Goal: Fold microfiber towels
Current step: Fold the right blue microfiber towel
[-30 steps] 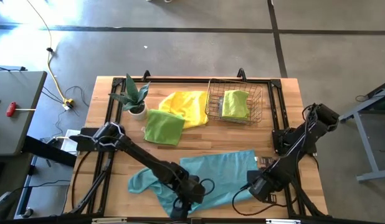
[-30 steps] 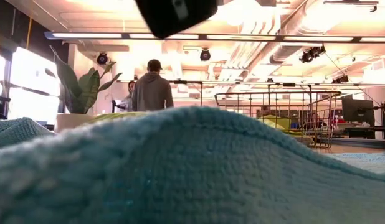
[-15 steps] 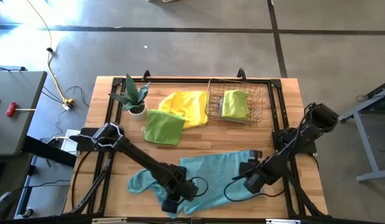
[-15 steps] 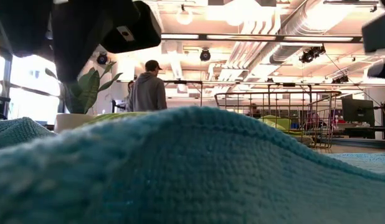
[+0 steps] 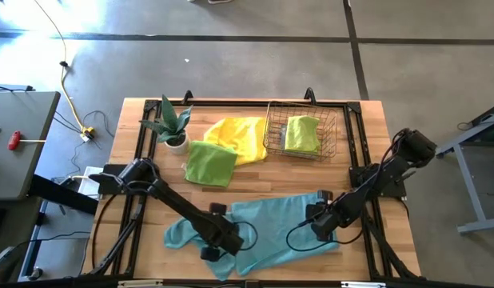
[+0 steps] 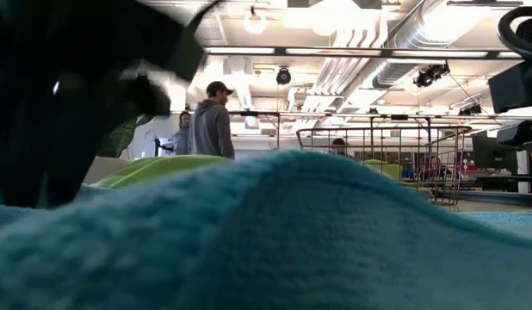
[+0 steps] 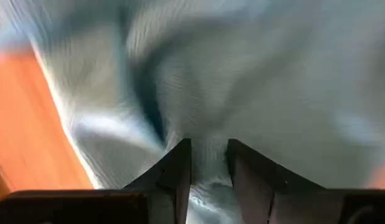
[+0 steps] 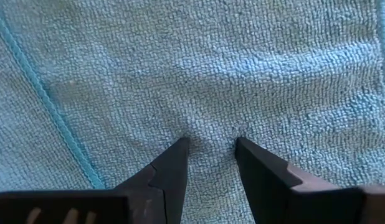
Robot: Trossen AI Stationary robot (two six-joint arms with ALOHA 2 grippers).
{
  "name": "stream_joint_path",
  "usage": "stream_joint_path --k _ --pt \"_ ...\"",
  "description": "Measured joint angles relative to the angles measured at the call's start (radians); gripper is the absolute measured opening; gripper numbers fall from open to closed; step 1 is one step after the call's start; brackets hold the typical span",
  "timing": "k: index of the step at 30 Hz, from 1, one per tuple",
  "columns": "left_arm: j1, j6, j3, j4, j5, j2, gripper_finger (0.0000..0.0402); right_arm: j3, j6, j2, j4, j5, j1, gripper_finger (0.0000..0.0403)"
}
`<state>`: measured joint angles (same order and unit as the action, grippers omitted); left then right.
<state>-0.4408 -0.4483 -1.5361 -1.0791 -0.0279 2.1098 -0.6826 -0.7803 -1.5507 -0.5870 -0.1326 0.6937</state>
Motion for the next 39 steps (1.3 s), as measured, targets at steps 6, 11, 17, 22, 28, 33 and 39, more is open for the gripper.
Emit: stream_joint_path --k 6,11,17,22,28,33,39 --pt "0.000 -0.069 0.140 -0.123 -0.003 -0.009 0.0094 0.010 -0.013 0.032 -0.033 -0.002 0.000 0.0134" --pt "-0.003 -0.121 0.222 -0.280 -0.011 0.002 0.0094 0.011 -0.032 0.040 -0.036 -0.010 0.000 0.0134" --pt "-0.017 -0.177 0.239 -0.422 -0.028 0.005 0.0094 0.008 -0.032 0.040 -0.025 -0.013 -0.001 0.0134" --pt "-0.031 -0.178 0.124 -0.476 -0.096 -0.035 0.0094 -0.029 -0.021 0.036 -0.037 -0.039 -0.037 0.0134" --pt "-0.031 -0.204 -0.031 -0.431 -0.240 -0.110 0.0094 -0.052 0.004 0.036 -0.031 -0.100 -0.101 0.0134" --pt "-0.011 -0.124 -0.054 -0.186 -0.408 -0.135 0.0094 -0.052 0.022 0.036 -0.029 -0.129 -0.158 0.0134" --pt "0.048 0.116 -0.052 0.117 -0.414 -0.115 0.0094 -0.052 0.041 0.036 -0.022 -0.212 -0.228 0.0134"
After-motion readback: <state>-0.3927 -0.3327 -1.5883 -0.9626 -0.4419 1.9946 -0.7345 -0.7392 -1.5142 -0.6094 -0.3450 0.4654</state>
